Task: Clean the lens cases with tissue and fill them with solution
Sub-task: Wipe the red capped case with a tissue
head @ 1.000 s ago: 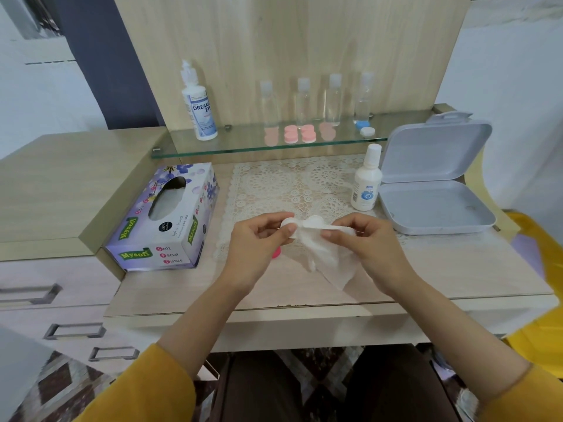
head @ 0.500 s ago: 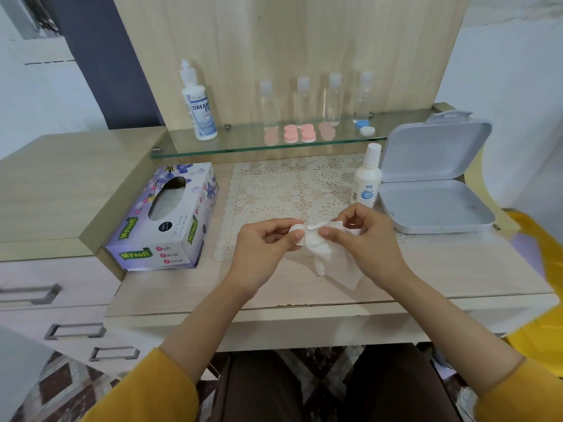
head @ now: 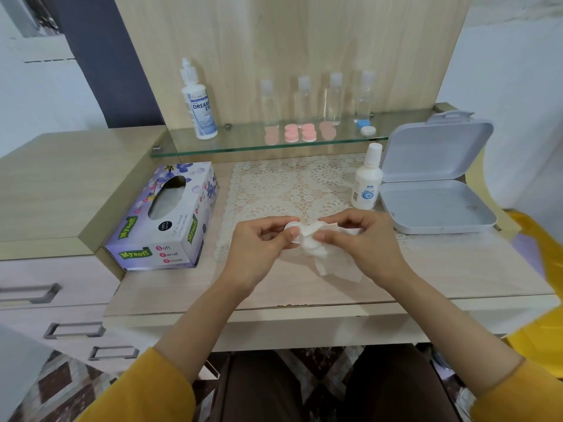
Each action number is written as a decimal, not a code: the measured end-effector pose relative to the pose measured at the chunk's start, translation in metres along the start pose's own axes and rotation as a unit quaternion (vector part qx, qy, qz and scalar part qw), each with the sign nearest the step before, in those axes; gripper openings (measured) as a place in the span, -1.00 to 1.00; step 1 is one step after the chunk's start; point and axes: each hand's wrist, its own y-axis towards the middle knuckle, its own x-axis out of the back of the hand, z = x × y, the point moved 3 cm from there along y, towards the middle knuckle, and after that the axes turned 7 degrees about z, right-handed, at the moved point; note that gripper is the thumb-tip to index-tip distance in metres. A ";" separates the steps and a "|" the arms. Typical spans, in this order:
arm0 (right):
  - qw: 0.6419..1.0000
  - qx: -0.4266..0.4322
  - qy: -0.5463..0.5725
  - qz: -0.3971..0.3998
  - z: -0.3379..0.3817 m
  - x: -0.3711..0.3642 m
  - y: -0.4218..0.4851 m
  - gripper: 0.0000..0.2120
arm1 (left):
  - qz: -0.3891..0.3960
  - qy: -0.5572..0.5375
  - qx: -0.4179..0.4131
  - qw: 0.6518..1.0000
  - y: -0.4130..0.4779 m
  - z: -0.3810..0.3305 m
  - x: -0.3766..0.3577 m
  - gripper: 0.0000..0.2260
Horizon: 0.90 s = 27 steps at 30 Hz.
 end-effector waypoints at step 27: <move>0.998 -0.007 -0.054 -0.018 -0.006 -0.004 0.002 -0.75 | 0.031 -0.007 -0.003 0.999 0.002 0.010 -0.002 -0.86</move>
